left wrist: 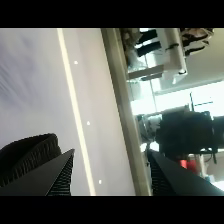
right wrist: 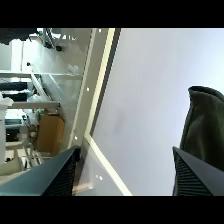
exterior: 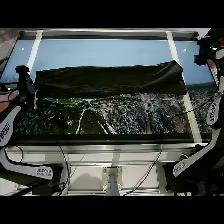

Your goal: Fold the clothes and pants, and hang the long-sleeved shirts on hangers.

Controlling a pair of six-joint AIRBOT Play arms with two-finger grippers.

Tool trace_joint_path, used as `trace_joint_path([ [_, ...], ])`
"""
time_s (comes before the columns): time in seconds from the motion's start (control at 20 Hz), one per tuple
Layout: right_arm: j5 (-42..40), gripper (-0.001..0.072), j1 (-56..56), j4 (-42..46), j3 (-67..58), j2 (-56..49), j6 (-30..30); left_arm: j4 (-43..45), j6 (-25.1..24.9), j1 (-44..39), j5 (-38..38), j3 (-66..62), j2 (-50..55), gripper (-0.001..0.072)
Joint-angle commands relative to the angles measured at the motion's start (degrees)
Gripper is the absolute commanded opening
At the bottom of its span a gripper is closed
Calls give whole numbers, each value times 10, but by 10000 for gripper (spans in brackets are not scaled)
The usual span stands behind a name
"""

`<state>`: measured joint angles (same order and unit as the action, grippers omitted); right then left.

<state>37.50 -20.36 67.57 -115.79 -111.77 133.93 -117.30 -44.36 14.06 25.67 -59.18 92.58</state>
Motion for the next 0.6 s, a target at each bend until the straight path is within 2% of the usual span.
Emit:
trace_joint_path([
  [0.0, 17, 642, 0, -2, 0, 0, -47, 3, 26, 7, 8, 0, 4, 538],
  [0.05, 27, 640, -1, -2, 0, 1, -49, 3, 47, 8, 9, 0, 2, 538],
  [0.1, 37, 591, -2, -2, 0, 2, -56, 4, 67, 9, 10, 0, -3, 535],
  [0.2, 71, 277, -8, -2, -7, 4, -104, 52, 95, 9, 12, 0, -19, 466],
  [0.25, 100, 231, -14, -5, -8, 4, -133, 106, 97, 9, 12, 0, -31, 466],
  [0.35, 207, 329, -39, -30, -7, -2, -162, 256, 97, 9, 12, 0, -55, 466],
  [0.4, 275, 330, -54, -34, -5, -9, -166, 365, 120, 9, 7, 0, -74, 467],
  [0.45, 325, 329, -65, -41, -2, -18, -168, 469, 189, 7, -6, 0, -94, 467],
  [0.55, 379, 328, -76, -59, 3, -41, -192, 663, 432, 2, -9, 0, -130, 488],
])
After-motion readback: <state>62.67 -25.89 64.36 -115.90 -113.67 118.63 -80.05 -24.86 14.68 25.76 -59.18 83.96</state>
